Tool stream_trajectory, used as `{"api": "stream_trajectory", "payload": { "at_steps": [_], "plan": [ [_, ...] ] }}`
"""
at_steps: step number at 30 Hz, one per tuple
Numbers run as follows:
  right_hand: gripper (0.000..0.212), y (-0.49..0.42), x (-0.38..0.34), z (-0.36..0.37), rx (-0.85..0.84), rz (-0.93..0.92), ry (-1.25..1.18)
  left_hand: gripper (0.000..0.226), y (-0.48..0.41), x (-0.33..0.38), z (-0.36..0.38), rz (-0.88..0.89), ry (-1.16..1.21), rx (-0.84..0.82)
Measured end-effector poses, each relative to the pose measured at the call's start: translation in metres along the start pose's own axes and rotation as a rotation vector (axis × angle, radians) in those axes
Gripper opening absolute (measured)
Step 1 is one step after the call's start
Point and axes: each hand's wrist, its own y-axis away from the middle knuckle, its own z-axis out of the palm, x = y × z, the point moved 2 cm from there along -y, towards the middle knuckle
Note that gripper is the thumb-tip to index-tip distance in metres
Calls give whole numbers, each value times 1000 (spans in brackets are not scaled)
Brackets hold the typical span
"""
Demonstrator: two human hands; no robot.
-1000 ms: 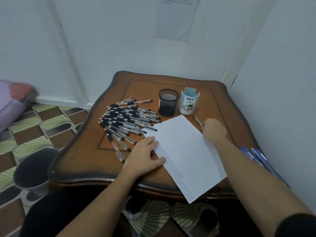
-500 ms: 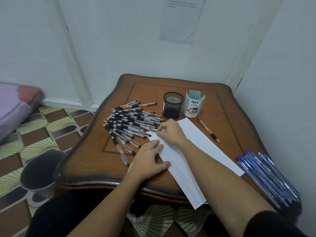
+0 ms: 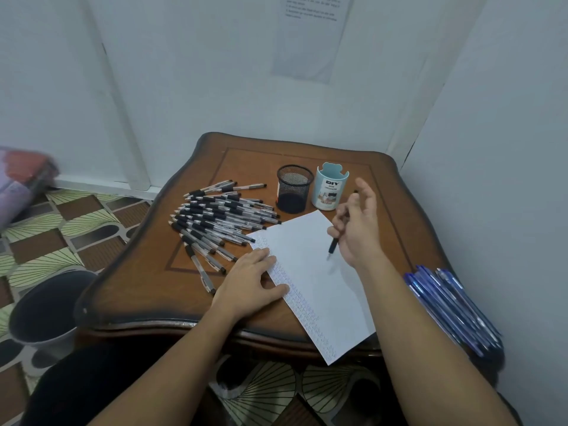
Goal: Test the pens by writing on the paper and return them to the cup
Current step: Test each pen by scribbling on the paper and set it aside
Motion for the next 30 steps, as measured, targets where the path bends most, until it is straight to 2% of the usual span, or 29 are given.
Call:
{"api": "stream_trajectory", "payload": {
  "at_steps": [3, 7, 10, 13, 16, 18, 21, 24, 26, 30],
  "plan": [
    [10, 13, -4, -5, -1, 35, 105, 76, 1, 1, 0, -1, 6, -1],
    [23, 27, -6, -19, -26, 19, 119, 77, 1, 0, 1, -3, 42, 7],
    [24, 33, -6, -29, -38, 37, 76, 76, 2, -1, 1, -16, 52, 16],
    [50, 42, 1, -44, -35, 136, 27, 72, 3, -1, 1, -18, 59, 37],
    [66, 54, 9, -57, -126, 212, 117, 61, 4, 1, 1, 1, 64, 39],
    [59, 63, 17, -63, -177, 233, 186, 51, 3, 1, 2, 2, 38, 36],
    [19, 71, 30, -72, -232, 189, 205, 55, 2, -1, 4, -22, 41, 51],
    [12, 77, 36, -72, -264, 136, 330, 64, 1, -2, 5, -33, 19, 45],
    [16, 82, 39, -67, -319, 103, 401, 66, 0, -2, 5, -40, 2, 32],
    [3, 92, 44, -62, -374, 108, 551, 68, 0, -2, 5, -43, 3, 23]
  ]
}}
